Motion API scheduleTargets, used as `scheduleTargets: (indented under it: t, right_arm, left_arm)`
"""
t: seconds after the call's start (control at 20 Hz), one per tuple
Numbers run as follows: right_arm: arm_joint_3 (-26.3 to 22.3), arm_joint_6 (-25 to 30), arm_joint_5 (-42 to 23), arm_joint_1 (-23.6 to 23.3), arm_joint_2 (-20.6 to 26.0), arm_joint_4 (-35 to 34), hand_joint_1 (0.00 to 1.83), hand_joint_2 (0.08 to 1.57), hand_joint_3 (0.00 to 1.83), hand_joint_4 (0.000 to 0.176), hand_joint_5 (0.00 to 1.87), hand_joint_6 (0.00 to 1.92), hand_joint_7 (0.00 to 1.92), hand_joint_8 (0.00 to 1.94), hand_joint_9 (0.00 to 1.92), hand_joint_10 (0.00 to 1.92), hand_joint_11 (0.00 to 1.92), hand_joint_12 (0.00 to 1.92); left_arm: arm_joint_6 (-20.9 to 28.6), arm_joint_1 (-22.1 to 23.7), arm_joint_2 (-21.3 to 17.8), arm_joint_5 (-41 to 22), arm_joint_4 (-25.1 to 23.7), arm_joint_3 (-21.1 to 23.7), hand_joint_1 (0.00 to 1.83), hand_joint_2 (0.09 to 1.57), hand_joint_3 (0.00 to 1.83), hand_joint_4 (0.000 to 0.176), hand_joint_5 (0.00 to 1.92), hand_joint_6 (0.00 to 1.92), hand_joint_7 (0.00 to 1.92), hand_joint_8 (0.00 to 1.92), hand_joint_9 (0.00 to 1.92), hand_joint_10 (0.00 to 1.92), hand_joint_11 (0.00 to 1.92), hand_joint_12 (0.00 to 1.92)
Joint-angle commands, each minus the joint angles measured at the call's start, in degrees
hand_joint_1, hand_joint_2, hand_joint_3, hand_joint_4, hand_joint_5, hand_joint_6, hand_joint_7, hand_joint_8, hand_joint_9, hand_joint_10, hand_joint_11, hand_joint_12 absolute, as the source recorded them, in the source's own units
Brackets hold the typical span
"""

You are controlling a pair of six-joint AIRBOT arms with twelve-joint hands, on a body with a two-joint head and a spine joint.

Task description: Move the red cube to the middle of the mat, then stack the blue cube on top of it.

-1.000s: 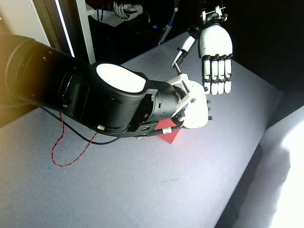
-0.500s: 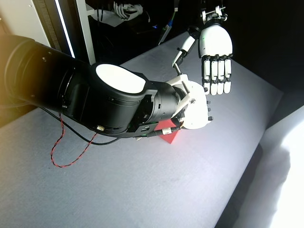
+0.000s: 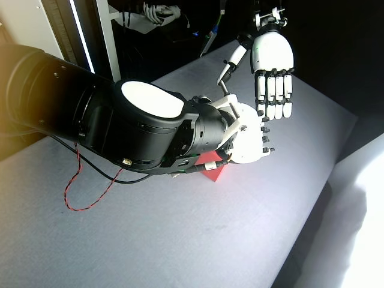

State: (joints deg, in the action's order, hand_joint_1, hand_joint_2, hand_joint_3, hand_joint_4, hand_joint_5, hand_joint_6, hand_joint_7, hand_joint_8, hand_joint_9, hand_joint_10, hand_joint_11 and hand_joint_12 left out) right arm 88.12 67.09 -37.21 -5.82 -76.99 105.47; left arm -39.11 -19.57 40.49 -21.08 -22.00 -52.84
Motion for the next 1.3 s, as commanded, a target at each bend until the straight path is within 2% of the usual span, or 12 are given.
scheduleTargets:
  t: [0.0, 0.1, 0.35, 0.55, 0.75, 0.9, 0.95, 1.0, 1.05, 1.1, 1.2, 1.25]
  right_arm:
    - [0.2, 0.1, 0.1, -0.9, 1.0, -3.7, 0.61, 0.67, 0.0, 0.0, 0.0, 0.0, 0.0, 0.0, 0.0, 0.0, 0.0, 0.05]
    - [0.2, -0.1, 0.0, -1.1, 1.5, -4.5, 0.57, 0.62, 0.0, 0.0, 0.0, 0.0, 0.0, 0.0, 0.0, 0.0, 0.0, 0.0]
    - [0.1, -0.2, -0.3, -2.7, 3.2, -5.8, 0.56, 0.63, 0.0, 0.0, 0.0, 0.0, 0.0, 0.0, 0.0, 0.0, 0.0, 0.0]
    - [0.1, -0.5, 0.1, -3.6, 7.2, -6.3, 0.53, 0.62, 0.0, 0.0, 0.0, 0.0, 0.0, 0.0, 0.0, 0.0, 0.0, 0.0]
    - [-1.7, -7.7, 1.7, -3.0, 13.6, -10.6, 0.49, 0.62, 0.0, 0.0, 0.0, 0.0, 0.0, 0.0, 0.0, 0.0, 0.0, 0.0]
    - [-7.4, -15.9, 4.0, -0.7, 19.8, -12.4, 0.47, 0.62, 0.0, 0.0, 0.0, 0.0, 0.0, 0.0, 0.0, 0.0, 0.0, 0.0]
    - [-9.8, -19.9, 4.6, 0.6, 22.1, -14.9, 0.45, 0.62, 0.0, 0.0, 0.0, 0.0, 0.0, 0.0, 0.0, 0.0, 0.0, 0.0]
    - [-11.9, -23.3, 4.4, 2.3, 24.1, -17.8, 0.46, 0.65, 0.0, 0.0, 0.0, 0.0, 0.0, 0.0, 0.0, 0.0, 0.02, 0.01]
    - [-12.7, -24.7, 3.8, 2.9, 25.0, -17.9, 0.48, 0.74, 0.0, 0.0, 0.07, 0.01, 0.07, 0.04, 0.1, 0.0, 0.0, 0.31]
    - [-13.1, -24.3, 4.1, 3.3, 25.5, -17.9, 0.52, 0.79, 0.0, 0.0, 0.13, 0.01, 0.15, 0.03, 0.18, 0.01, 0.0, 0.52]
    - [-14.5, -22.1, 4.1, 4.2, 27.8, -18.1, 0.74, 0.9, 0.01, 0.0, 0.4, 0.03, 0.49, 0.03, 0.49, 0.07, 0.06, 1.07]
    - [-15.0, -22.1, 3.8, 4.6, 28.4, -18.0, 0.79, 0.94, 0.01, 0.0, 0.49, 0.02, 0.62, 0.02, 0.62, 0.08, 0.13, 1.16]
  left_arm:
    - [0.2, 0.4, -0.6, -5.4, 1.0, -0.2, 0.19, 0.98, 0.0, 0.0, 0.02, 0.0, 0.05, 0.0, 0.06, 0.0, 0.01, 0.05]
    - [0.2, 0.4, -0.6, -5.4, 1.0, -0.3, 0.19, 0.98, 0.0, 0.0, 0.03, 0.0, 0.05, 0.0, 0.06, 0.0, 0.01, 0.06]
    - [0.6, -0.1, -0.6, -6.3, 1.1, -0.2, 0.2, 0.97, 0.0, 0.0, 0.04, 0.01, 0.06, 0.0, 0.07, 0.01, 0.01, 0.07]
    - [0.6, -0.1, -0.3, -6.7, 1.8, 0.2, 0.18, 0.97, 0.0, 0.0, 0.03, 0.0, 0.08, 0.01, 0.09, 0.01, 0.02, 0.1]
    - [0.6, -0.7, -0.4, -7.0, 2.7, 0.3, 0.18, 0.97, 0.0, 0.0, 0.05, 0.0, 0.08, 0.0, 0.09, 0.0, 0.0, 0.13]
    - [0.6, -0.8, -0.5, -7.2, 3.3, 0.2, 0.17, 0.98, 0.01, 0.0, 0.03, 0.0, 0.07, 0.0, 0.08, 0.0, 0.0, 0.15]
    - [0.6, -0.8, -0.5, -7.3, 3.3, 0.3, 0.16, 1.01, 0.01, 0.0, 0.03, 0.0, 0.07, 0.0, 0.08, 0.0, 0.0, 0.14]
    - [0.6, -0.8, -0.5, -7.3, 3.4, 0.5, 0.15, 1.06, 0.01, 0.0, 0.12, 0.02, 0.16, 0.01, 0.16, 0.0, 0.0, 0.29]
    - [0.6, -0.8, -0.5, -7.3, 3.6, 0.6, 0.17, 1.11, 0.0, 0.0, 0.28, 0.02, 0.35, 0.02, 0.35, 0.01, 0.01, 0.62]
    - [0.6, -0.8, -0.5, -7.3, 3.6, 0.7, 0.21, 1.14, 0.0, 0.0, 0.39, 0.01, 0.49, 0.01, 0.47, 0.02, 0.03, 0.79]
    - [0.6, -0.8, -0.5, -7.3, 3.6, 0.7, 0.32, 1.24, 0.0, 0.0, 0.66, 0.04, 0.85, 0.08, 0.74, 0.1, 0.18, 0.97]
    - [0.6, -0.8, -0.6, -7.3, 3.6, 0.7, 0.33, 1.3, 0.0, 0.0, 0.76, 0.04, 0.97, 0.11, 0.84, 0.15, 0.24, 1.04]
